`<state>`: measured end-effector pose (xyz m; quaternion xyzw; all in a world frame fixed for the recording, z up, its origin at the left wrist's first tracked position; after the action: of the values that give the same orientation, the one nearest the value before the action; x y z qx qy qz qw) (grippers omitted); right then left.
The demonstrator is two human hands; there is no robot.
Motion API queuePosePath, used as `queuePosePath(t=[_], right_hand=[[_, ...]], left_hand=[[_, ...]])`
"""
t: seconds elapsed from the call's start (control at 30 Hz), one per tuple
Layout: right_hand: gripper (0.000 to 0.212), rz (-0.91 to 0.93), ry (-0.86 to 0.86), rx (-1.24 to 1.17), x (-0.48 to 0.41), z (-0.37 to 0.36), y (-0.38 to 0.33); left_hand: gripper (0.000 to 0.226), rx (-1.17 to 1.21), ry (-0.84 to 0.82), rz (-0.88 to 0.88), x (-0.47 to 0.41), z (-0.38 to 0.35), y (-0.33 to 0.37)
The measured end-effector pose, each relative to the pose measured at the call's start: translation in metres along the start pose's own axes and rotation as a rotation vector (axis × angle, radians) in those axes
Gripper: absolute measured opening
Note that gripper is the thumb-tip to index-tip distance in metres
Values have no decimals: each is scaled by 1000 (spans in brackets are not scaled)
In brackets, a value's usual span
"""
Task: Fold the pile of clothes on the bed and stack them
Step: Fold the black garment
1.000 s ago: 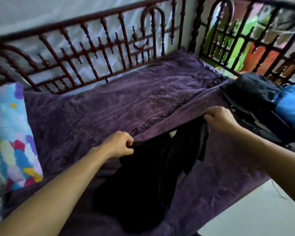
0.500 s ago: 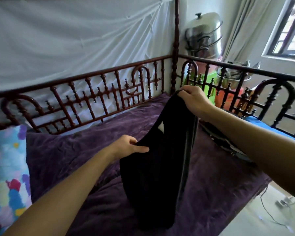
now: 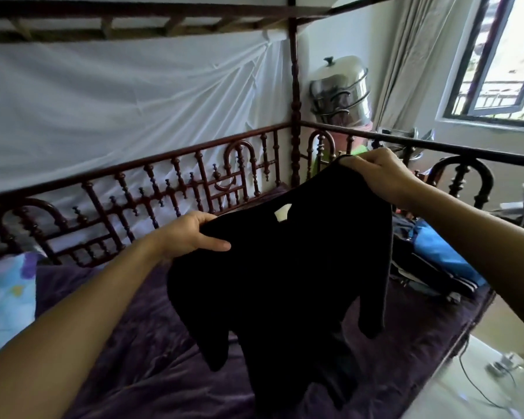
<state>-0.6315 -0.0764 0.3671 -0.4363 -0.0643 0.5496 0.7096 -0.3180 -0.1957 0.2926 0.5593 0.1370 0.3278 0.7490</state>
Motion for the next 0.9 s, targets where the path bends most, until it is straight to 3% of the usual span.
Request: queuePosePath(t=[0.2, 0.27, 0.43, 0.53, 0.7, 0.8, 0.9], right_hand=[[44, 109, -436, -16, 26, -18, 4], [39, 105, -510, -38, 31, -24, 9], [24, -41, -647, -139, 45, -59, 39], [29, -161, -640, -213, 56, -85, 79], [39, -292, -504, -60, 71, -117, 182], [24, -271, -324, 157, 69, -114, 248], [23, -402, -223, 203, 66, -106, 333]], left_hand=[[58, -280, 35, 62, 10, 39, 10], [46, -420, 76, 75, 10, 54, 13], [14, -880, 393, 32, -29, 78, 5], [20, -966, 616, 50, -57, 86, -24], [15, -746, 786, 31, -124, 63, -78], [18, -676, 731, 60, -190, 33, -93], [23, -754, 553, 132, -266, 1, -99]])
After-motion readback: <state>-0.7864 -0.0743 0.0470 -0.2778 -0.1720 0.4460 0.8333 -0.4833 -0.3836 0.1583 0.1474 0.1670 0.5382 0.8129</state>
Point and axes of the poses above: each hand's wrist, its own x-axis away from the middle knuckle, its own z-axis out of the back of the hand, y = z × x, the point moved 6 cm from there along -x, towards the middle knuckle, and after that the axes turned 7 degrees about x, right-handed, at the moved point
